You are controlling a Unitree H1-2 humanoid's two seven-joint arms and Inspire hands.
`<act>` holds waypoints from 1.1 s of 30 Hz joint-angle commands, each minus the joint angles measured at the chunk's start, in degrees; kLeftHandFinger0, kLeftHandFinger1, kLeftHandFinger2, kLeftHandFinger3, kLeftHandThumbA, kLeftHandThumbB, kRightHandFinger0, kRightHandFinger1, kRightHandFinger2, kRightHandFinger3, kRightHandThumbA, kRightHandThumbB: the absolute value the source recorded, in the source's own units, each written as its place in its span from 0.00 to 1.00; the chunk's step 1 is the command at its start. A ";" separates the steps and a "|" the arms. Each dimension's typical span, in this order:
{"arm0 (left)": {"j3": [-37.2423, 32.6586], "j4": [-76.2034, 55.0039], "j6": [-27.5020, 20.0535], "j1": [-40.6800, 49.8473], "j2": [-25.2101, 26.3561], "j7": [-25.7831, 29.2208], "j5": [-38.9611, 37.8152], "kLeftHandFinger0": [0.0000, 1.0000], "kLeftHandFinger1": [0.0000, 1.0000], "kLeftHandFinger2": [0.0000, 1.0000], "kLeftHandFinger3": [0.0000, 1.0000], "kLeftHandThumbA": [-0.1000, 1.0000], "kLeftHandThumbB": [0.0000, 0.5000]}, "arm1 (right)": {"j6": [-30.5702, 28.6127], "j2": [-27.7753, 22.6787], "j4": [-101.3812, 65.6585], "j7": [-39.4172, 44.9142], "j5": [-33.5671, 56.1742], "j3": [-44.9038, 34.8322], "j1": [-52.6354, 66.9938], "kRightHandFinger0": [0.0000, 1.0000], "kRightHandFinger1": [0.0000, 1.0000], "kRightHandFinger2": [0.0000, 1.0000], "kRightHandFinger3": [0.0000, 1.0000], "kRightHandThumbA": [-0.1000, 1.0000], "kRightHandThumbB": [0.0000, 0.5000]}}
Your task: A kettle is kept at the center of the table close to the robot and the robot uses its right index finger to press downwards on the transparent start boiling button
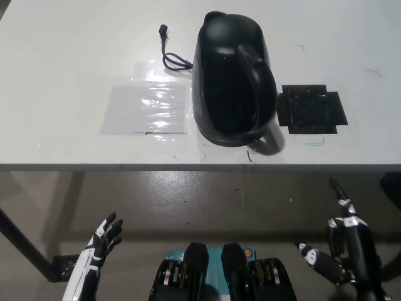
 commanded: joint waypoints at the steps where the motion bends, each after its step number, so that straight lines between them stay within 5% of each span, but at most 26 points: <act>1: -0.45 -2.12 -2.34 -2.27 1.28 -1.42 -0.50 1.00 1.00 1.00 1.00 1.00 0.64 | 8.51 -0.54 -6.38 0.08 -23.98 4.61 -6.14 0.00 0.00 0.00 1.00 0.90 0.46; 14: -0.63 -1.45 -2.46 -3.43 1.19 -1.64 -0.01 1.00 1.00 1.00 1.00 1.00 0.62 | 16.14 -1.62 1.05 1.87 -29.27 9.25 -12.64 0.00 0.00 0.00 1.00 0.96 0.43; 24: -1.03 -0.94 -2.31 -4.06 0.72 -1.47 0.08 1.00 1.00 1.00 1.00 1.00 0.67 | 20.34 -3.28 6.59 2.61 -28.35 11.23 -16.03 0.00 0.00 0.00 1.00 0.97 0.40; 33: -0.87 -1.22 -2.43 -3.60 0.86 -1.31 0.03 1.00 1.00 1.00 1.00 1.00 0.63 | 21.79 -4.20 11.78 2.93 -25.66 12.43 -18.98 0.00 0.00 0.00 1.00 1.00 0.38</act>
